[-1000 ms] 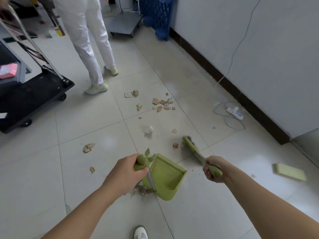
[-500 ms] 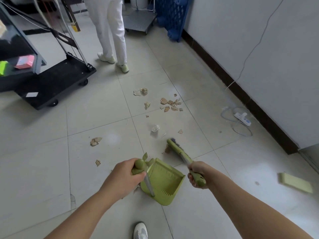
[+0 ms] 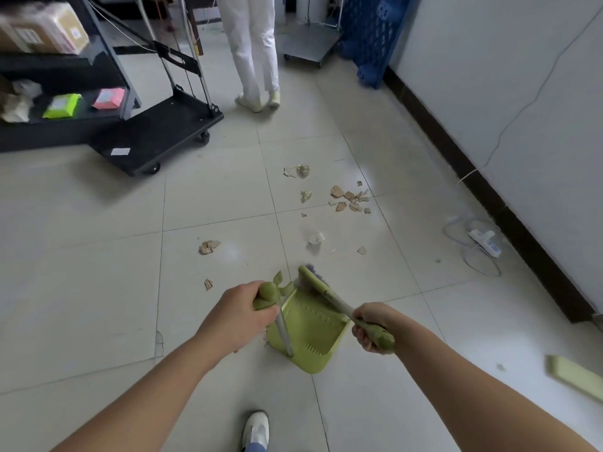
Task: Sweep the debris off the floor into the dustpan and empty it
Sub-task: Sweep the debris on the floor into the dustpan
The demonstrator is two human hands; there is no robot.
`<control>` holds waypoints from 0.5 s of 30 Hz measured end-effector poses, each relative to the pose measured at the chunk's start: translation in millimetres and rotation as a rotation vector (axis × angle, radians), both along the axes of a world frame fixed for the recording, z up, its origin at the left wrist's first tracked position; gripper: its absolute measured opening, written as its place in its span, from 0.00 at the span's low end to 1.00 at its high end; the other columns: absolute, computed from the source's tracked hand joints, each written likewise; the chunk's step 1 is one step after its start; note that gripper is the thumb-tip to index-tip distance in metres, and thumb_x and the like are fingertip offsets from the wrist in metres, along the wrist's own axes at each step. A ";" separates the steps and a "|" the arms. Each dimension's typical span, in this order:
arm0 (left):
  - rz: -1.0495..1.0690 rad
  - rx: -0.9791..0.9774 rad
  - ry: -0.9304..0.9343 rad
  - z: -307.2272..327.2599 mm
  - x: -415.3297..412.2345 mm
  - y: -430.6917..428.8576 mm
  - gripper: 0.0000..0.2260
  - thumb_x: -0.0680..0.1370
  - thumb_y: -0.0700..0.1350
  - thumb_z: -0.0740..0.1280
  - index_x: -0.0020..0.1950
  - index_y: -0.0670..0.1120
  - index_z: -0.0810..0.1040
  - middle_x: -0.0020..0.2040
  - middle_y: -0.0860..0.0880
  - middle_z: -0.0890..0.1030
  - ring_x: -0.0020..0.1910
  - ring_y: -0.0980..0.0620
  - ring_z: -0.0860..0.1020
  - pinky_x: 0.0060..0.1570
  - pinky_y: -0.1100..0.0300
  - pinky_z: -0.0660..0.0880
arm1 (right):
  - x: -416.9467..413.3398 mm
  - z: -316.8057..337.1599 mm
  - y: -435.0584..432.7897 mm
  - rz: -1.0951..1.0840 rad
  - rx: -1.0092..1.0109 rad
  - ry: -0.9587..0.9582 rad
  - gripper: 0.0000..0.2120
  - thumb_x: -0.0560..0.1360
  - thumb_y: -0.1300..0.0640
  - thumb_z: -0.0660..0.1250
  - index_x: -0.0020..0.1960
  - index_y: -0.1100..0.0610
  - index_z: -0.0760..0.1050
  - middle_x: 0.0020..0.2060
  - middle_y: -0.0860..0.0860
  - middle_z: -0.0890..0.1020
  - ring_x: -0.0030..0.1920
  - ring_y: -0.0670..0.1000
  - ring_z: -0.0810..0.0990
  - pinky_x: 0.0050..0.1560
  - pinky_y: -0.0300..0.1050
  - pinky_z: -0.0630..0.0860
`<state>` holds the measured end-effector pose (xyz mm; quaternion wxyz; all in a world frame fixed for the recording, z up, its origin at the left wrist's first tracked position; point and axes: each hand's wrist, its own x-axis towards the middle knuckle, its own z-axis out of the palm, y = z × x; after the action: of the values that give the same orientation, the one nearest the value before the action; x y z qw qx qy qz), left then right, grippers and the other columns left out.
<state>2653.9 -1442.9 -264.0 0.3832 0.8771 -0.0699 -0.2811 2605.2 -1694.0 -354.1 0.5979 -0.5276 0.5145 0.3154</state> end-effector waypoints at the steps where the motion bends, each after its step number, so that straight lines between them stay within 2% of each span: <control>1: 0.011 0.000 0.000 0.2 -3.6 5.3 0.02 0.75 0.46 0.66 0.45 0.49 0.77 0.33 0.53 0.72 0.24 0.55 0.67 0.19 0.63 0.66 | -2.4 0.2 3.8 0.010 -0.005 0.001 0.08 0.79 0.63 0.54 0.56 0.61 0.67 0.30 0.55 0.71 0.15 0.47 0.69 0.18 0.32 0.66; 5: 0.041 -0.003 0.011 2.5 -12.7 20.3 0.01 0.76 0.46 0.66 0.45 0.50 0.77 0.33 0.53 0.73 0.19 0.60 0.69 0.19 0.64 0.65 | -10.5 1.9 12.4 0.033 -0.016 -0.014 0.06 0.79 0.63 0.53 0.52 0.62 0.67 0.28 0.54 0.71 0.16 0.47 0.69 0.18 0.32 0.65; 9: 0.058 0.001 0.005 5.1 -20.4 38.3 0.01 0.76 0.46 0.66 0.45 0.52 0.77 0.34 0.53 0.74 0.19 0.58 0.67 0.18 0.64 0.65 | -16.7 6.7 24.2 0.055 -0.039 -0.030 0.06 0.79 0.63 0.52 0.49 0.62 0.67 0.28 0.55 0.71 0.16 0.47 0.68 0.18 0.32 0.65; 12: 0.061 0.003 0.007 6.7 -26.0 53.4 0.01 0.76 0.47 0.66 0.46 0.52 0.77 0.38 0.51 0.77 0.20 0.57 0.67 0.19 0.64 0.66 | -20.9 10.3 33.2 0.059 -0.042 -0.038 0.07 0.79 0.63 0.52 0.49 0.63 0.68 0.29 0.55 0.70 0.16 0.46 0.68 0.18 0.32 0.65; 15: 0.068 -0.003 0.004 9.4 -30.5 69.1 0.01 0.76 0.46 0.66 0.46 0.51 0.77 0.35 0.52 0.74 0.22 0.56 0.66 0.19 0.63 0.66 | -25.4 13.8 41.0 0.064 -0.042 -0.050 0.08 0.78 0.63 0.52 0.52 0.64 0.68 0.29 0.56 0.71 0.17 0.47 0.69 0.18 0.34 0.65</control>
<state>2623.4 -1373.8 -254.6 0.3939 0.8779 -0.0397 -0.2694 2579.8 -1653.0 -340.3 0.5889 -0.5638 0.4888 0.3104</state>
